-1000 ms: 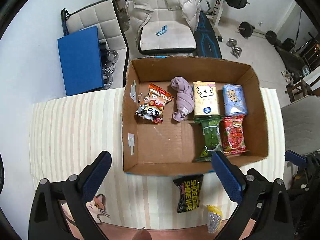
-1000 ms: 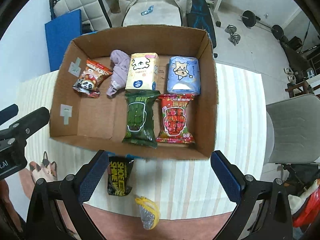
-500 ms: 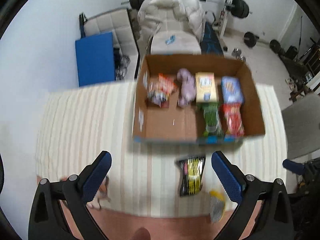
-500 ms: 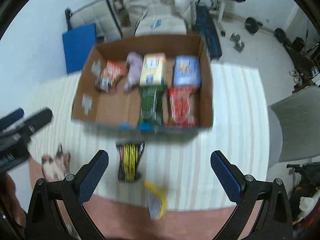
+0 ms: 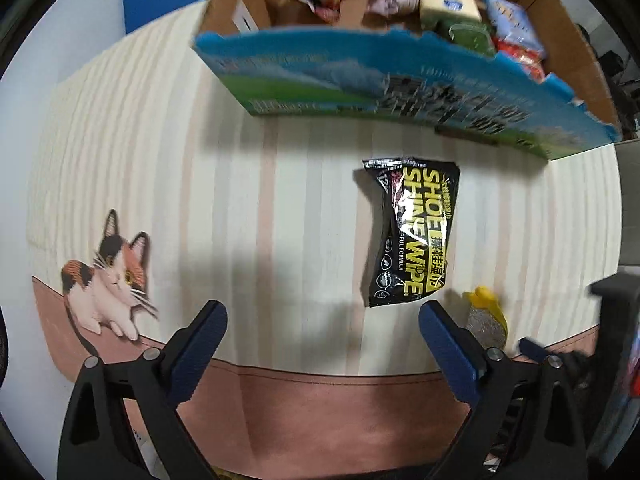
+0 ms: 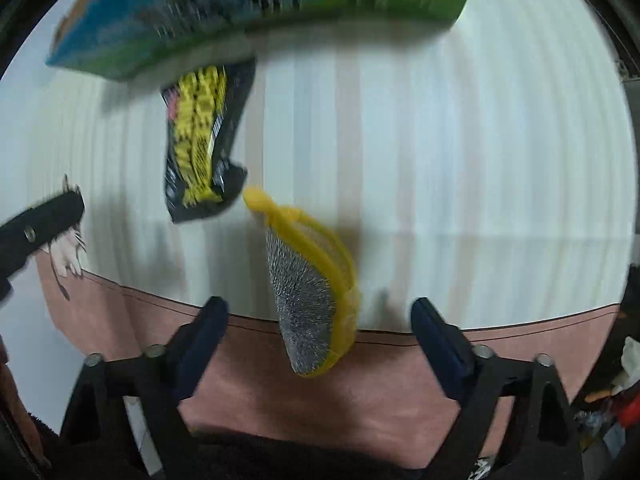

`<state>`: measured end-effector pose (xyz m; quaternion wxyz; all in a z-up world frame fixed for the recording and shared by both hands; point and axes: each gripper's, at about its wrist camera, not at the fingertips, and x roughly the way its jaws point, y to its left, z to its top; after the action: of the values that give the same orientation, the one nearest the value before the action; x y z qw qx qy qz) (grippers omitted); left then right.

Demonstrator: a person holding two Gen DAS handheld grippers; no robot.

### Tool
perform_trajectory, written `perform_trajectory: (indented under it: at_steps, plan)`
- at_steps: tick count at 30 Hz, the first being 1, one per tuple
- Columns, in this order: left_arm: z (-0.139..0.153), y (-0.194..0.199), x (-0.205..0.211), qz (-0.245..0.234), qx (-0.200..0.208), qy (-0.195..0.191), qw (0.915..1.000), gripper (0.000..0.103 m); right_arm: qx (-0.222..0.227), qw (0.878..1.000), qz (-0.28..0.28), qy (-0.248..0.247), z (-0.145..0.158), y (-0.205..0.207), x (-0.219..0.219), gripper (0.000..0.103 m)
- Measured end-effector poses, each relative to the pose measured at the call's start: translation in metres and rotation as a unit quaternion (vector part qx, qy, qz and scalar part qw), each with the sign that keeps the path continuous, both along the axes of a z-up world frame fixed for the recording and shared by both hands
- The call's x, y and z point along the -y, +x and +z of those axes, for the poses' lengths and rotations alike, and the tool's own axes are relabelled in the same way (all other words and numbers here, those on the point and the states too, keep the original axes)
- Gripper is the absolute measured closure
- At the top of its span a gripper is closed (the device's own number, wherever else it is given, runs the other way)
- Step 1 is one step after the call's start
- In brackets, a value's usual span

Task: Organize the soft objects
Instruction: 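Grasp the black shoe shine wipe pack with the left tool while the right tool grasps the yellow sponge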

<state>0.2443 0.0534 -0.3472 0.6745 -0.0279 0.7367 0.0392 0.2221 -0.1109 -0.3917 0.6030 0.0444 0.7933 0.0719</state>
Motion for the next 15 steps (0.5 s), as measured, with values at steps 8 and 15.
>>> perform_trajectory:
  at_steps: [8,15]
  plan:
    - [-0.041,0.023,0.026,-0.005,-0.044,-0.048,0.9978,0.005,-0.025,1.000,-0.005,-0.012,-0.019,-0.011,-0.002,0.047]
    - [-0.068,0.040,0.052,-0.015,-0.068,-0.058,0.9959,0.007,-0.012,0.999,-0.033,-0.026,-0.004,-0.005,0.029,0.048]
